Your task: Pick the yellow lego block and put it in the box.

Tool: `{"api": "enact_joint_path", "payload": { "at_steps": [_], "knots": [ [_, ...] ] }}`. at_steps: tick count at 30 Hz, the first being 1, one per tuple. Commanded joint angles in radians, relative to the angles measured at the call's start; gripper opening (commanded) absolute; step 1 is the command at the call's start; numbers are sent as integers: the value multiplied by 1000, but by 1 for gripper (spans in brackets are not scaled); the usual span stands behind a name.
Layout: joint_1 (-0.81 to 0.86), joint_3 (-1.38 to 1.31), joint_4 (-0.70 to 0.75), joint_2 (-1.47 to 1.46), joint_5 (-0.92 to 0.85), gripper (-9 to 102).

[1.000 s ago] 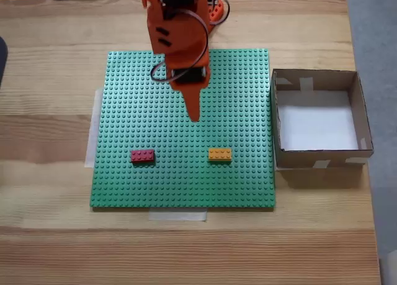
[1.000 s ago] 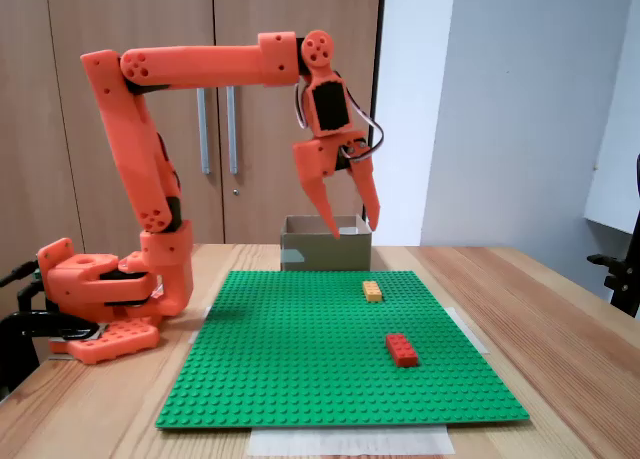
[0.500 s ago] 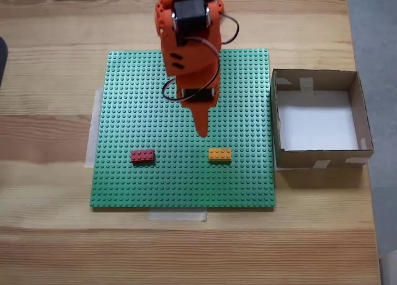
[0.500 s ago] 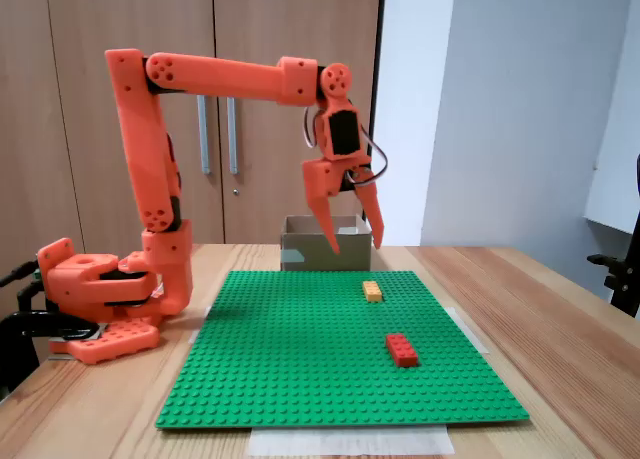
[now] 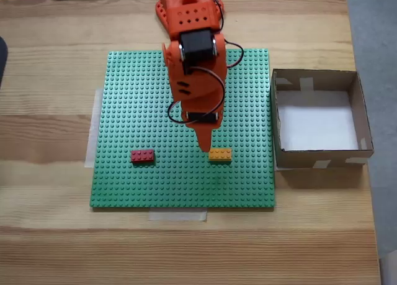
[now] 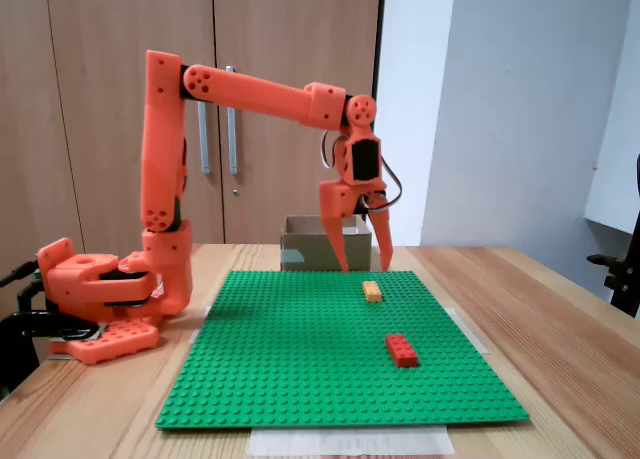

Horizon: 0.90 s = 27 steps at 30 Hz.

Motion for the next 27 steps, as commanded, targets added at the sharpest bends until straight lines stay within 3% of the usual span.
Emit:
{"api": "enact_joint_path", "payload": {
  "at_steps": [1,27],
  "knots": [
    [8,-43,-20,-5,12,24],
    [0,-78,-71,-112,17,21]
  ]
}}
